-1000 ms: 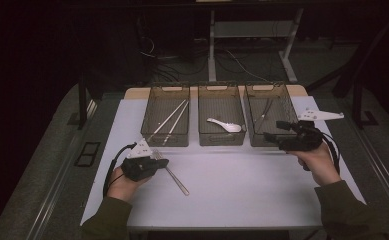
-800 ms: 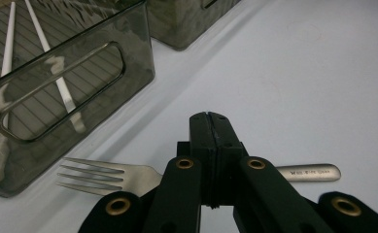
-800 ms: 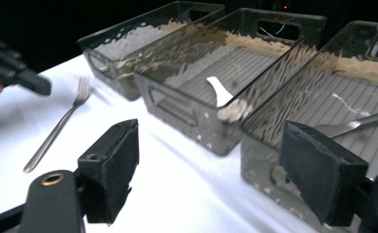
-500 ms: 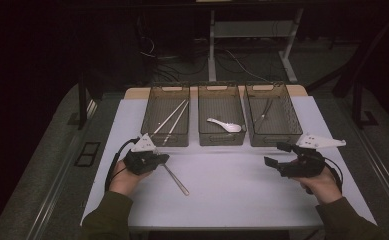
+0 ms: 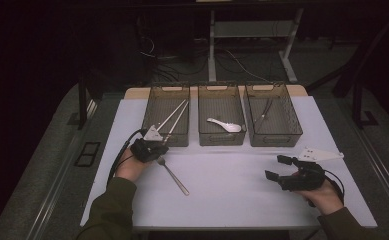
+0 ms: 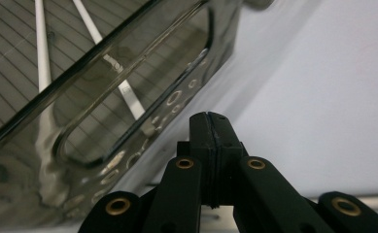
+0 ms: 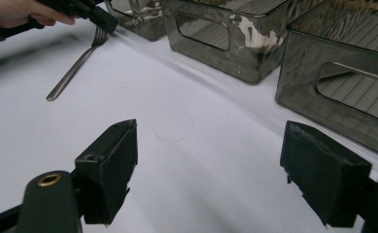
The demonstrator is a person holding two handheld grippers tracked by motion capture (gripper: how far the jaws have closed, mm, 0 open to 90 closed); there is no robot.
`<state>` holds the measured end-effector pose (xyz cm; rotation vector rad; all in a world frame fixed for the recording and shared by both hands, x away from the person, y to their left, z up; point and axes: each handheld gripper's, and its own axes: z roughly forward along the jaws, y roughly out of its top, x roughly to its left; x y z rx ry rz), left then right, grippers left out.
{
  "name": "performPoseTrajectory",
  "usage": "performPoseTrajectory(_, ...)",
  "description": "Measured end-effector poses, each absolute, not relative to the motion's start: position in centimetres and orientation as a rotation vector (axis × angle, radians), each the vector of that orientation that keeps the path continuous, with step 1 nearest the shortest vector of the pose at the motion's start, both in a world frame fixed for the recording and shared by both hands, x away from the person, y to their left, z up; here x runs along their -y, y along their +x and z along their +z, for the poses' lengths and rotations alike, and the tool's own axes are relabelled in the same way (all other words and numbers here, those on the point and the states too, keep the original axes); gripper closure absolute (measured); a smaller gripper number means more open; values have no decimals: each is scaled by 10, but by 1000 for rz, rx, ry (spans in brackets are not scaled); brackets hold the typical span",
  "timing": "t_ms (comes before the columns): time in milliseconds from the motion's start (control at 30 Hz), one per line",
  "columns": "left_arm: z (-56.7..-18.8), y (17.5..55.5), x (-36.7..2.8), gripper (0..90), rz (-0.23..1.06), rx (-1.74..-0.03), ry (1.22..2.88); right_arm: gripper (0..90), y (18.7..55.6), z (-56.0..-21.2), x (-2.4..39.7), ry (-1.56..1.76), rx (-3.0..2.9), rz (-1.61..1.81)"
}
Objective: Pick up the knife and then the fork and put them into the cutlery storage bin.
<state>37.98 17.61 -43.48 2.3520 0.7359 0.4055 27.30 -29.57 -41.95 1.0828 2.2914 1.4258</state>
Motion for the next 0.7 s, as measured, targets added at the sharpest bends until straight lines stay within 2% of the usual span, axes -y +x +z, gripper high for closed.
performPoseTrajectory(100,-438,385,-173,888,428,-740,2409,210,274,-420,297,1087,-2288,1430)
performPoseTrajectory(333,-437,384,-184,889,371,-746,2418,210,276,-419,298,1091,-2282,1439)
performPoseTrajectory(700,-432,364,-199,889,330,-748,2468,210,274,-420,299,1094,-2282,1432)
